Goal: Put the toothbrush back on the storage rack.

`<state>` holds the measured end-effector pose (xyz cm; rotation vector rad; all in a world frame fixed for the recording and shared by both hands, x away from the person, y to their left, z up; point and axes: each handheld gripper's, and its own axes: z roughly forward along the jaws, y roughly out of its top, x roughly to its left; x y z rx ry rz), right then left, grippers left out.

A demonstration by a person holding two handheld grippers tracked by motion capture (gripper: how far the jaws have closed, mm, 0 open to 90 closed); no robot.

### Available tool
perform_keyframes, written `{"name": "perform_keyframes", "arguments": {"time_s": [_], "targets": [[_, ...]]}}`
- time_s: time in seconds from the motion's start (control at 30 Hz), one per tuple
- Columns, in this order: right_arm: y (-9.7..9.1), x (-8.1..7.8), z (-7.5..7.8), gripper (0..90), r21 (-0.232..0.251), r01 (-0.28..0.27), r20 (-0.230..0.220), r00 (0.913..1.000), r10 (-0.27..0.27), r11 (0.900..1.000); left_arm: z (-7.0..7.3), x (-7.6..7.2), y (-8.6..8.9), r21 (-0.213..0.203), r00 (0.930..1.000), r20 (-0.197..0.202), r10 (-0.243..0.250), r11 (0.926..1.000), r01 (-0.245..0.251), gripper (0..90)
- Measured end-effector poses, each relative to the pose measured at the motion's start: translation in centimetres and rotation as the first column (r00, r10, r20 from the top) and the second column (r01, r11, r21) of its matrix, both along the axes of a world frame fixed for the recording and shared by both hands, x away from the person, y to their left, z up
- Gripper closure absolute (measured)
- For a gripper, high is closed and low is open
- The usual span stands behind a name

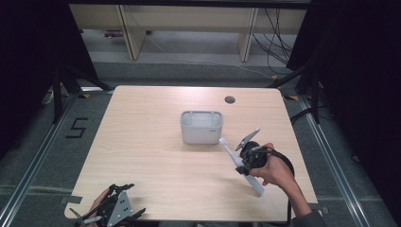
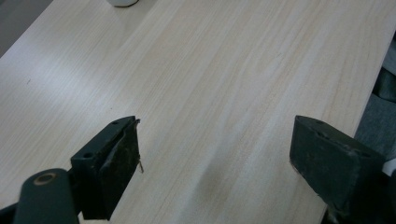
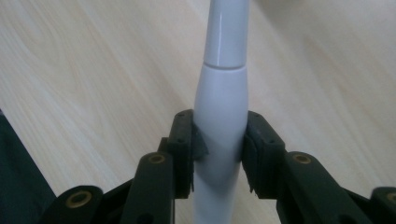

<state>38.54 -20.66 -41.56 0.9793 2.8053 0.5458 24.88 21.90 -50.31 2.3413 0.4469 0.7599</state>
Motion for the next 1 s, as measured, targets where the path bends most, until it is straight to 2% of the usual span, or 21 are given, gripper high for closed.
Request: {"name": "perform_keyframes", "arguments": {"time_s": [0.1, 0.13, 0.17, 0.23, 0.27, 0.33, 0.37, 0.4, 0.43, 0.5, 0.53, 0.57, 0.63, 0.7, 0.73, 0.8, 0.83, 0.9, 0.93, 0.97, 1.0], "targets": [[-1.0, -0.3, 1.2, 67.2, 0.094, 0.031, 0.041, 0.9986, -0.035, 0.9951, -0.1, 0.0, -0.1, -0.004, 0.9997, 0.019, 0.011, 0.9999, -0.011, 15.4], [-1.5, -0.4, 1.8, 67.2, 0.152, 0.045, 0.056, 0.9970, -0.054, 0.9873, -0.1, 0.0, 0.0, -0.004, 1.0000, 0.004, 0.005, 1.0000, -0.005, 15.5], [-1.5, -0.4, 1.8, 67.2, 0.152, 0.045, 0.056, 0.9970, -0.054, 0.9873, -0.1, 0.0, 0.0, -0.004, 1.0000, 0.004, 0.005, 1.0000, -0.005, 15.4], [-2.2, -0.3, 2.2, 67.2, 0.217, 0.032, 0.137, 0.9886, -0.063, 0.9756, -0.1, 0.0, 0.0, -0.001, 1.0000, 0.002, 0.007, 1.0000, -0.007, 15.5], [-2.2, -0.3, 2.2, 67.2, 0.217, 0.032, 0.137, 0.9886, -0.063, 0.9756, -0.2, 0.0, 0.0, -0.005, 0.9997, 0.020, 0.016, 0.9999, -0.016, 15.5], [-2.4, -0.2, 2.6, 67.2, 0.274, 0.028, 0.158, 0.9847, -0.073, 0.9613, 0.2, 0.0, 0.2, 0.021, 1.0000, -0.007, -0.004, 0.9998, 0.004, 15.5], [-2.4, -0.2, 2.6, 67.2, 0.274, 0.028, 0.158, 0.9847, -0.073, 0.9613, 0.2, 0.0, 0.2, 0.021, 1.0000, -0.007, -0.004, 0.9998, 0.004, 15.5], [-2.4, -0.1, 2.7, 67.2, 0.308, 0.035, 0.177, 0.9798, -0.093, 0.9509, -0.1, 0.0, 0.0, -0.023, 1.0000, -0.004, 0.007, 0.9997, -0.007, 15.5], [-2.4, -0.1, 2.7, 67.2, 0.308, 0.035, 0.177, 0.9798, -0.093, 0.9509, -0.1, 0.0, 0.0, -0.036, 1.0000, -0.005, 0.008, 0.9993, -0.008, 15.5], [-2.3, 0.2, 2.8, 67.2, 0.335, 0.032, 0.176, 0.9796, -0.096, 0.9417, 0.0, 0.0, 0.0, -0.020, 1.0000, -0.007, 0.003, 0.9998, -0.003, 15.4], [-2.2, 0.4, 2.6, 67.2, 0.376, 0.024, 0.209, 0.9718, -0.109, 0.9264, 0.2, 0.0, 0.2, 0.021, 1.0000, -0.007, -0.004, 0.9998, 0.005, 15.4], [-2.1, 0.6, 2.6, 67.1, 0.401, 0.037, 0.195, 0.9728, -0.125, 0.9151, 0.2, 0.0, 0.2, 0.021, 1.0000, -0.008, -0.005, 0.9998, 0.005, 15.4], [-2.1, 0.8, 2.6, 67.2, 0.418, 0.025, 0.217, 0.9679, -0.126, 0.9080, 0.0, 0.0, 0.0, -0.007, 1.0000, -0.005, 0.006, 1.0000, -0.006, 15.4], [-1.9, 1.1, 2.5, 67.1, 0.436, 0.017, 0.214, 0.9691, -0.122, 0.8997, 0.0, 0.0, 0.1, 0.010, 1.0000, 0.004, 0.003, 0.9999, -0.003, 15.5], [-1.8, 1.1, 2.5, 67.2, 0.441, 0.019, 0.232, 0.9633, -0.135, 0.8971, 0.0, 0.0, 0.1, 0.004, 1.0000, 0.005, 0.006, 1.0000, -0.006, 15.4], [-1.5, 1.4, 2.5, 67.2, 0.456, 0.028, 0.219, 0.9654, -0.142, 0.8894, -0.1, 0.0, 0.0, -0.021, 1.0000, -0.004, 0.009, 0.9997, -0.009, 15.4], [-1.4, 1.6, 2.5, 67.2, 0.453, 0.009, 0.252, 0.9577, -0.138, 0.8917, 0.1, 0.0, 0.1, 0.012, 1.0000, -0.008, -0.003, 0.9999, 0.003, 15.5], [-1.0, 1.8, 2.5, 67.2, 0.484, 0.017, 0.225, 0.9638, -0.143, 0.8751, 0.2, 0.0, 0.2, 0.021, 1.0000, -0.007, -0.005, 0.9998, 0.005, 15.4], [-0.8, 2.0, 2.7, 67.2, 0.481, 0.021, 0.232, 0.9610, -0.150, 0.8764, -0.1, 0.0, 0.0, -0.024, 1.0000, -0.005, 0.007, 0.9997, -0.007, 15.5], [-0.8, 2.0, 2.7, 67.2, 0.481, 0.021, 0.232, 0.9610, -0.150, 0.8764, 0.0, 0.0, 0.1, -0.001, 1.0000, -0.006, 0.001, 1.0000, -0.001, 15.5], [-0.6, 2.2, 2.8, 67.2, 0.490, 0.013, 0.233, 0.9614, -0.146, 0.8717, -0.2, 0.0, 0.0, -0.029, 0.9999, 0.008, 0.013, 0.9995, -0.013, 15.4]]}}
